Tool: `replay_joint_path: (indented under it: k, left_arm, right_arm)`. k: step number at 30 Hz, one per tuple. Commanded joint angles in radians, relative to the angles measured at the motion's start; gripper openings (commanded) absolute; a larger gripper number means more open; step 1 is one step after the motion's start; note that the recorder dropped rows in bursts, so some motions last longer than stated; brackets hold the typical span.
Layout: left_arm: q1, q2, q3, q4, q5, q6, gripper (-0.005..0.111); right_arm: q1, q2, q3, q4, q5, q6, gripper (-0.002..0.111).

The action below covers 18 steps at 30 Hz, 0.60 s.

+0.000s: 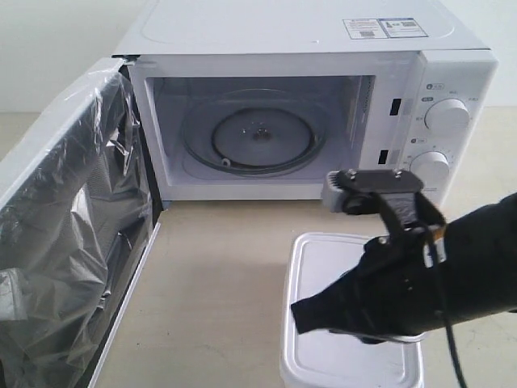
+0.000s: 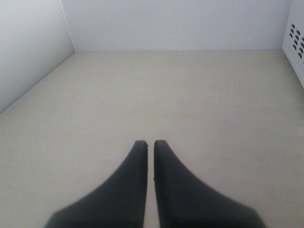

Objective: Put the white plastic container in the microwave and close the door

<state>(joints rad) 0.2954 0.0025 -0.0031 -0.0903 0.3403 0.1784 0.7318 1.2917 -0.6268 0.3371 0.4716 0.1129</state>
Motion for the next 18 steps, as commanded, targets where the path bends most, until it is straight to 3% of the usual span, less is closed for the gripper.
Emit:
replay_joint_path:
  k: [1,9,14,15,18]
  left_arm:
    - [0.003,-0.002,0.003,0.001,-0.002,-0.007,0.004]
    - [0.003,-0.002,0.003,0.001,-0.002,-0.007,0.004]
    - [0.003,-0.002,0.003,0.001,-0.002,-0.007,0.004]
    - [0.003,-0.002,0.003,0.001,-0.002,-0.007,0.004]
    - [0.003,-0.002,0.003,0.001,-0.002,-0.007,0.004]
  right_arm:
    - [-0.129,-0.074,0.029,-0.044,0.052,-0.015,0.000]
    - [-0.360,-0.083,0.021,-0.061,0.098,-0.101,0.000]
    - [-0.578,-0.083,-0.013,-0.005,0.174,-0.228,0.000]
    - [-0.616,-0.083,-0.011,0.062,0.186,-0.264,0.000]
    - [-0.704,-0.083,0.105,0.648,0.242,-0.663,0.000]
